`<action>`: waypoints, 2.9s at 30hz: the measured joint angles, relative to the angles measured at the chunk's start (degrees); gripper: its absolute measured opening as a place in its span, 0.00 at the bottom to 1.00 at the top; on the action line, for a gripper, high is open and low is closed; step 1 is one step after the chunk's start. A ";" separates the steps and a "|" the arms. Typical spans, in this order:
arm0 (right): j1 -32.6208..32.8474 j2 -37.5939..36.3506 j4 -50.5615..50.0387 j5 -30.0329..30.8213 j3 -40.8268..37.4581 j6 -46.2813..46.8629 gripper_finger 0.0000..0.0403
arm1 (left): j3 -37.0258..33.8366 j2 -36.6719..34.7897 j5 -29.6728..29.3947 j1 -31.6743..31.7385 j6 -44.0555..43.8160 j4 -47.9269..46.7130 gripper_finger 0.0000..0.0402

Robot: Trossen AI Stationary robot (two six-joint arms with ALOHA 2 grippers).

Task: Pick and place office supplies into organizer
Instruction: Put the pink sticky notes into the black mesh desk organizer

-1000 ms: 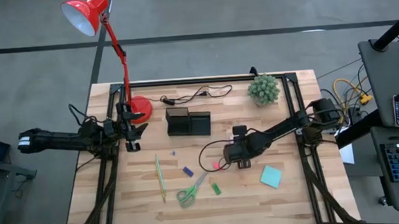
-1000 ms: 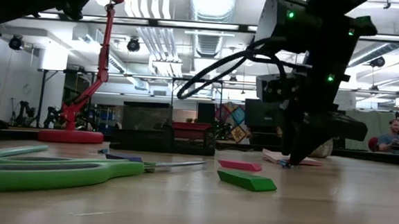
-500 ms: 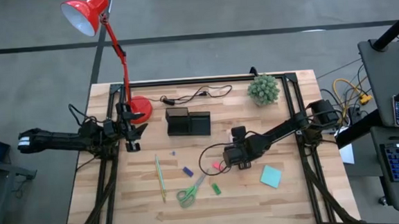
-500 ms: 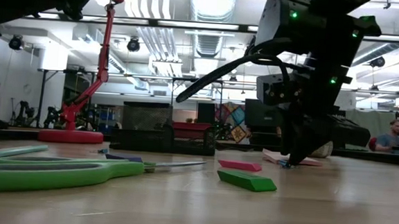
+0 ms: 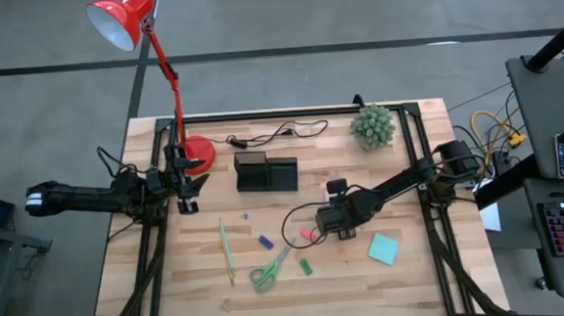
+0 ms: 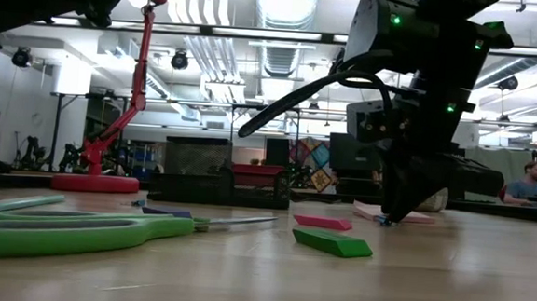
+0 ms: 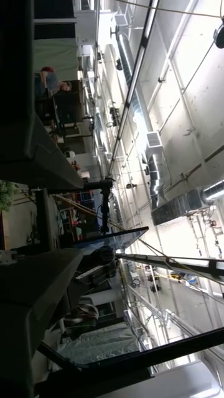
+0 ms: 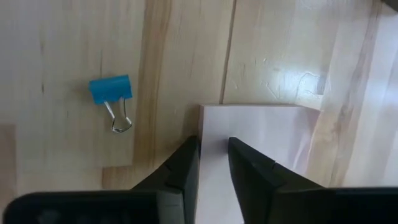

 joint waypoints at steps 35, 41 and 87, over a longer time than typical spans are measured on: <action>-0.02 -1.46 -5.96 0.41 2.88 0.98 0.02 | -0.04 -0.02 0.00 0.00 0.00 0.07 0.39; 0.00 -1.52 -9.44 3.19 5.43 1.09 0.02 | -0.04 0.00 0.00 0.00 0.00 0.02 0.39; -17.11 -0.98 -11.89 -9.90 17.58 44.22 0.49 | -0.04 -0.79 0.00 0.00 0.02 0.44 0.39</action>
